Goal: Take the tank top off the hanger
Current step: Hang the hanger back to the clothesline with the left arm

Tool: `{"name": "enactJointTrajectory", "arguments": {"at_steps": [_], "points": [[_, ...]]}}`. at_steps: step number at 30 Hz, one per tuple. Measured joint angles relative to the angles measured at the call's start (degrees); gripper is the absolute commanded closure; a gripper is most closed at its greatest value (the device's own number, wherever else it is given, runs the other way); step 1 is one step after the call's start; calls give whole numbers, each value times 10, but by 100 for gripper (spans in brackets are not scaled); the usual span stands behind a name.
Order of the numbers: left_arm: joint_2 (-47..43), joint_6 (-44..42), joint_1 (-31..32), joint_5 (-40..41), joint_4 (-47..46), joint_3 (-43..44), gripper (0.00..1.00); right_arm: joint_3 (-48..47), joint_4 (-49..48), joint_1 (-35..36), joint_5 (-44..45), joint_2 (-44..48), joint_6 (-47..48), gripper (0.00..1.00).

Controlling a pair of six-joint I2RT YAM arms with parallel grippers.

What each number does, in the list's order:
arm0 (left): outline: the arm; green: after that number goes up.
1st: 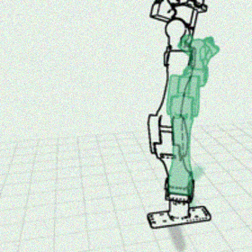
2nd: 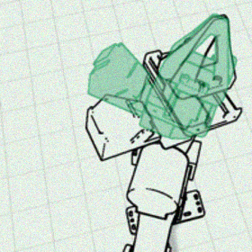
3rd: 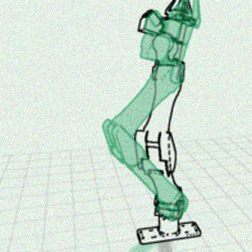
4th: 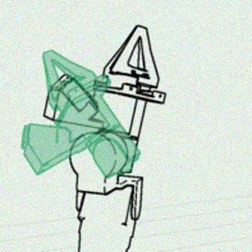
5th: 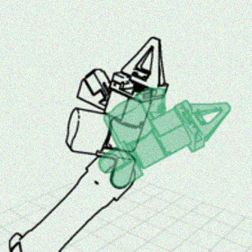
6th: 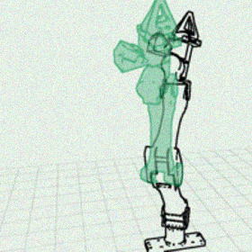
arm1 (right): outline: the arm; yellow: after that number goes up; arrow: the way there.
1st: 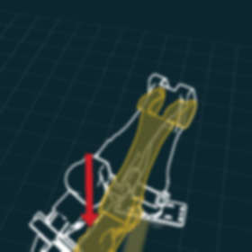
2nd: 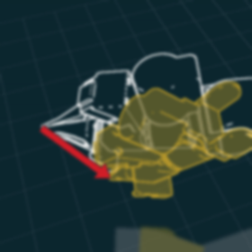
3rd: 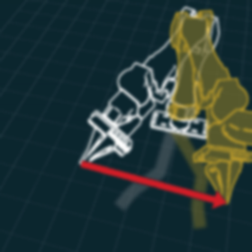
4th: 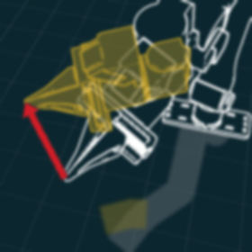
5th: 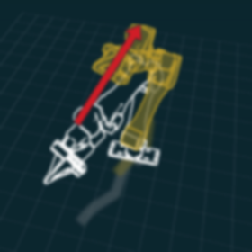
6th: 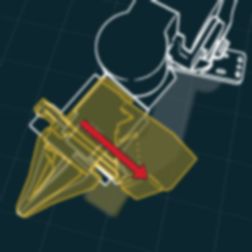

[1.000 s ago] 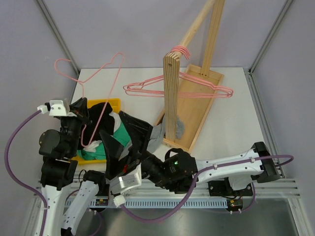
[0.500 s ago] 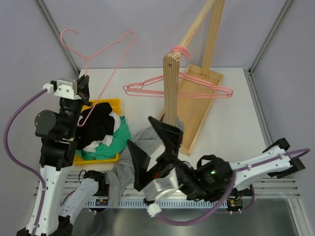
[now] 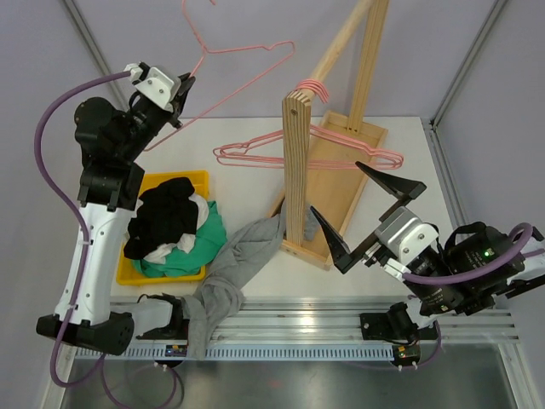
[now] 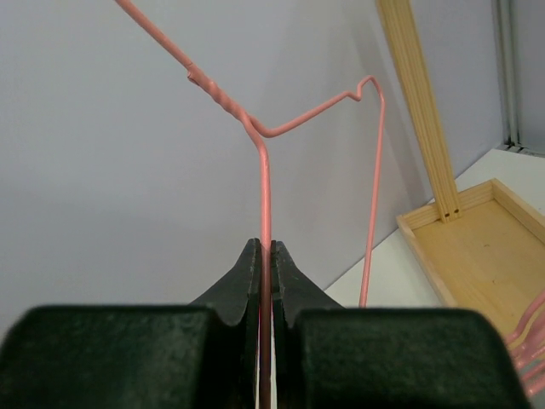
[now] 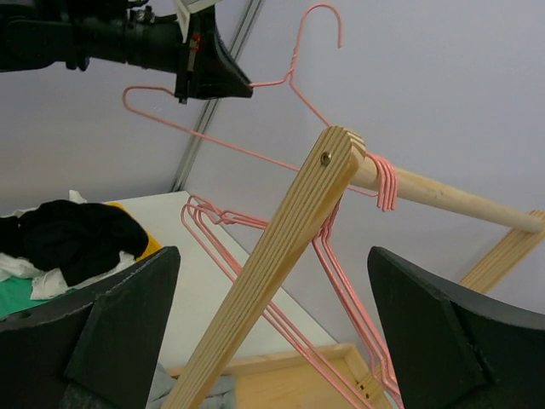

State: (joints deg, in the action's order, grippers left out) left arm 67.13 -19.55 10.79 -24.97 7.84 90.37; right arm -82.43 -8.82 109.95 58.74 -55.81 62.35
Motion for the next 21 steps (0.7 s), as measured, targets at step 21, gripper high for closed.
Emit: {"name": "enactJointTrajectory", "arguments": {"at_steps": [21], "points": [[200,-160,175,-105,93,133,100,40,17,2,119,142,19,1]]}}
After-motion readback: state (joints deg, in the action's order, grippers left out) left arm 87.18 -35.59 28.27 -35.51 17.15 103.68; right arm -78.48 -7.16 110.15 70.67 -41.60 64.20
